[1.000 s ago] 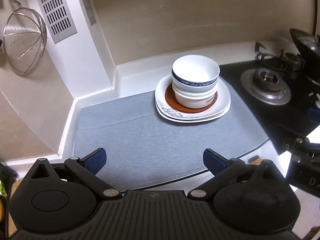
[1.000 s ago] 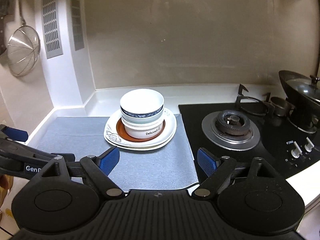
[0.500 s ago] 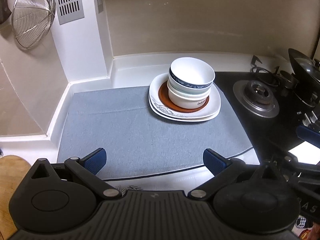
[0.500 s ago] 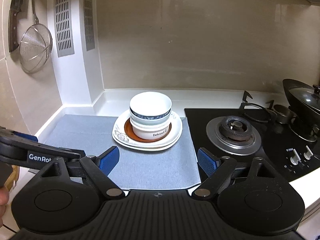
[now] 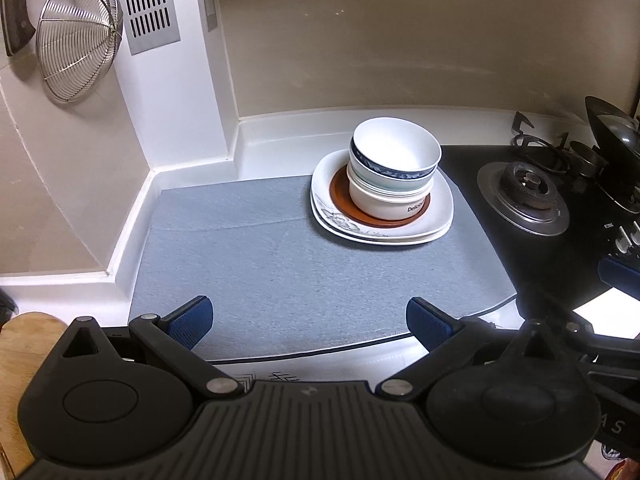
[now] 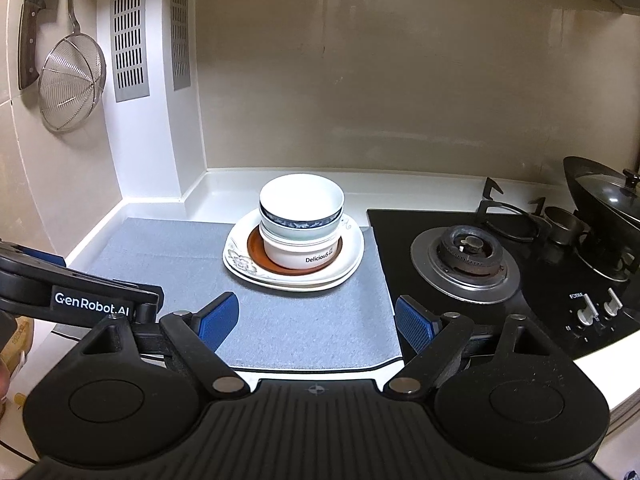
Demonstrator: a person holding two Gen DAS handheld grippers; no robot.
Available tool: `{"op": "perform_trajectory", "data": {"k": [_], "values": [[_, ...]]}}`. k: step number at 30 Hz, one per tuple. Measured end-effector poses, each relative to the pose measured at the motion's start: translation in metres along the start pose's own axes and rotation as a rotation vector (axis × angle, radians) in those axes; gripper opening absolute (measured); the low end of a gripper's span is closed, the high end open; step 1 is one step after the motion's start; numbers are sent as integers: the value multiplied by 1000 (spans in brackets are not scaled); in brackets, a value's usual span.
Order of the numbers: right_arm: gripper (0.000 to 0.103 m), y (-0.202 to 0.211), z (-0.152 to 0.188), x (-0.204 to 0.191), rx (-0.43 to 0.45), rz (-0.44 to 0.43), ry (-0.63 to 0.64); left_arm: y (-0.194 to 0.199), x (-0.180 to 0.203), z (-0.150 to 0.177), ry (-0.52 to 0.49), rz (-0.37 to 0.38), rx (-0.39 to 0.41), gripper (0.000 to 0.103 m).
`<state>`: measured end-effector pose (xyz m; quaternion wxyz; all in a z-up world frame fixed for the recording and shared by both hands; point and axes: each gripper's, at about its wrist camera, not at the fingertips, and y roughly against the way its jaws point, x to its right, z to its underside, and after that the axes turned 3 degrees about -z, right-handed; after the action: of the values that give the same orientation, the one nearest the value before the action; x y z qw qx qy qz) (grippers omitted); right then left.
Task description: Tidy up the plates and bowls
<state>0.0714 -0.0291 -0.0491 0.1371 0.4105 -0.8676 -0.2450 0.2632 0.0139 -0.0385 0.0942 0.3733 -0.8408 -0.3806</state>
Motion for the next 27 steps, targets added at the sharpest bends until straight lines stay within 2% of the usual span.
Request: {"op": "perform_trajectory", "data": {"k": [27], "values": [[87,-2,0,1,-2,-1,3,2,2,0,-5,-10,9,103]]}}
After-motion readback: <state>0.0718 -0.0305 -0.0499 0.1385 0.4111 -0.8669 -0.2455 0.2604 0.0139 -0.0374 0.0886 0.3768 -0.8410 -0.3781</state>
